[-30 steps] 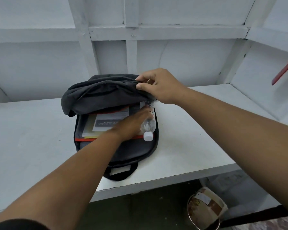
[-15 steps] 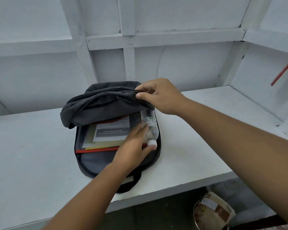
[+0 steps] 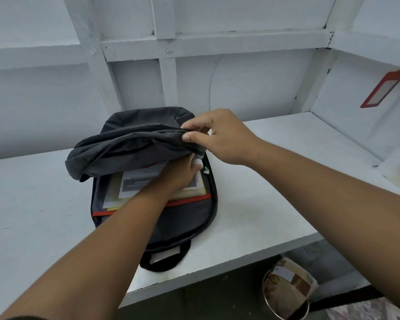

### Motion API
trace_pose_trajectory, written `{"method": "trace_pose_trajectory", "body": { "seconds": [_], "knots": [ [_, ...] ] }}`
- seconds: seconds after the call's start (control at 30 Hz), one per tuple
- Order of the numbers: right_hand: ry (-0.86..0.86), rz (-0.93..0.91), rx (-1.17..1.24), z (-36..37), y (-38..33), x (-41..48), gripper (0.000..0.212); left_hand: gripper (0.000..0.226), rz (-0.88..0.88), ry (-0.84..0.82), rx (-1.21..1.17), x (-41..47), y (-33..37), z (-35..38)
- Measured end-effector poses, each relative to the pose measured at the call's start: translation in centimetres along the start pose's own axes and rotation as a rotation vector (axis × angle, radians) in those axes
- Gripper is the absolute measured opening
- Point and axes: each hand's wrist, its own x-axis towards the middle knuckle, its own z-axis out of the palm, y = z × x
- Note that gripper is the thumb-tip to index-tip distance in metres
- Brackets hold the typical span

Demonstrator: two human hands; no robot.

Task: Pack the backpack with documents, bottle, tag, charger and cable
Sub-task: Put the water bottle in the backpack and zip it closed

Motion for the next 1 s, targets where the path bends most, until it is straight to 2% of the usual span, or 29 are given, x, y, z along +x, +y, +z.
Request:
{"method": "trace_pose_trajectory", "body": {
  "seconds": [0.13, 0.23, 0.37, 0.4, 0.47, 0.5, 0.57, 0.67, 0.73, 0.77, 0.83, 0.9, 1.0],
  "knots": [
    [-0.02, 0.001, 0.002, 0.0, 0.4, -0.4, 0.013, 0.045, -0.021, 0.022, 0.041, 1.7, -1.1, 0.2],
    [-0.022, 0.003, -0.007, -0.1, 0.7, -0.6, 0.012, 0.052, -0.009, -0.013, 0.15, 2.1, -1.3, -0.2],
    [-0.025, 0.005, -0.012, 0.2, 0.8, -0.6, 0.012, 0.044, -0.044, 0.002, 0.132, -0.4, 1.9, -0.7],
    [-0.028, 0.01, -0.01, 0.3, 0.9, -0.6, 0.012, 0.046, -0.013, -0.027, 0.108, -1.9, 3.0, -0.8],
    [-0.028, 0.014, 0.011, 0.3, 1.2, -0.8, 0.012, 0.065, 0.146, -0.103, 0.031, -6.3, 4.9, -1.0],
    [-0.028, 0.011, 0.02, 0.4, 1.2, -0.9, 0.012, 0.067, 0.224, -0.102, 0.022, -8.6, 5.6, -1.4],
    [-0.011, 0.016, 0.042, 0.5, 1.5, -1.4, 0.013, 0.051, 0.372, 0.03, 0.012, -12.1, 6.3, -2.7],
    [0.024, 0.017, 0.09, 1.1, 1.9, -2.4, 0.012, 0.026, 0.523, 0.405, -0.054, -14.6, 6.9, -7.1],
    [0.031, 0.024, 0.095, 1.9, 2.4, -3.2, 0.014, 0.022, 0.568, 0.583, -0.027, -14.9, 6.4, -10.4],
    [0.027, 0.035, 0.107, 2.2, 2.7, -3.6, 0.015, 0.023, 0.556, 0.606, 0.006, -15.0, 5.7, -11.5],
    [0.018, 0.055, 0.133, 3.0, 3.4, -4.7, 0.016, 0.031, 0.448, 0.515, 0.064, -15.5, 4.0, -12.5],
    [0.011, 0.051, 0.117, 3.9, 3.9, -5.9, 0.016, 0.041, 0.304, 0.34, 0.087, -16.2, 1.9, -11.7],
    [-0.032, -0.011, -0.021, 6.2, 5.0, -8.1, 0.016, 0.051, 0.179, 0.157, 0.107, -18.1, -1.4, -8.6]
  ]
}}
